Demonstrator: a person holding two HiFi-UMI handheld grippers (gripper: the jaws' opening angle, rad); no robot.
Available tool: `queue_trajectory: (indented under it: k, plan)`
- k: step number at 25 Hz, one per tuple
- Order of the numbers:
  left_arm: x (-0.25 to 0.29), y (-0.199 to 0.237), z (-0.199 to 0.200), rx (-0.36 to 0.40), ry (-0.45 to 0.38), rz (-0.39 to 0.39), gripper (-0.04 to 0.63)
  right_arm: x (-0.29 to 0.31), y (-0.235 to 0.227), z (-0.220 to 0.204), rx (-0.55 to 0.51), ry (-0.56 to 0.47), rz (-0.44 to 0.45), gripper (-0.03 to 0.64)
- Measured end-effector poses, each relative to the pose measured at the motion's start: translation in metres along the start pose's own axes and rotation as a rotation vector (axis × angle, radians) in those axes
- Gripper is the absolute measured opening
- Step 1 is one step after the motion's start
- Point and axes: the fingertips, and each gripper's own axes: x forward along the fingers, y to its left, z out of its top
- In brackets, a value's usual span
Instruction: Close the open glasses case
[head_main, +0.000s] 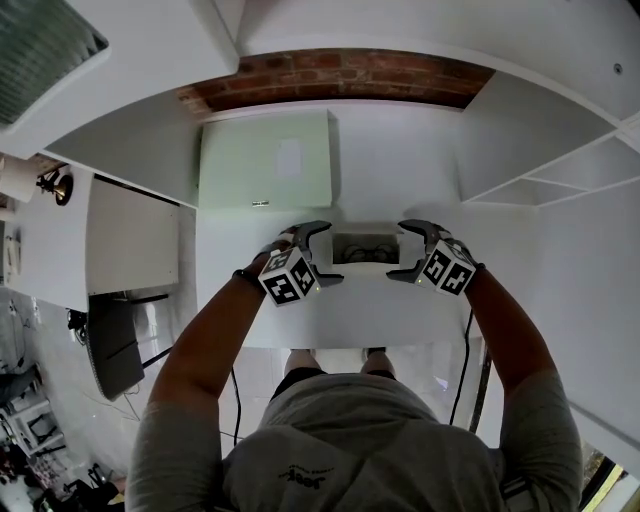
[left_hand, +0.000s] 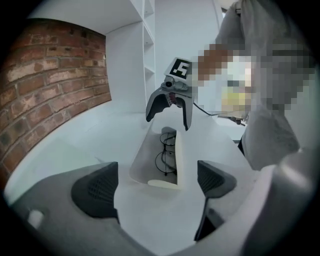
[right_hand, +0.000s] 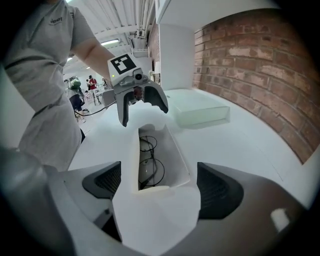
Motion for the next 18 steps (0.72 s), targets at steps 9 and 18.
queue_trajectory:
  k: [9,18]
  plan:
    - [0.018,-0.002,-0.010,0.068,0.048,-0.031,0.447,0.017,0.001,-0.010,-0.069,0.069,0.018,0.439]
    - [0.019,0.003,-0.013,0.087,0.059,-0.007,0.377,0.017,-0.001,-0.011,-0.089,0.073,0.020,0.402]
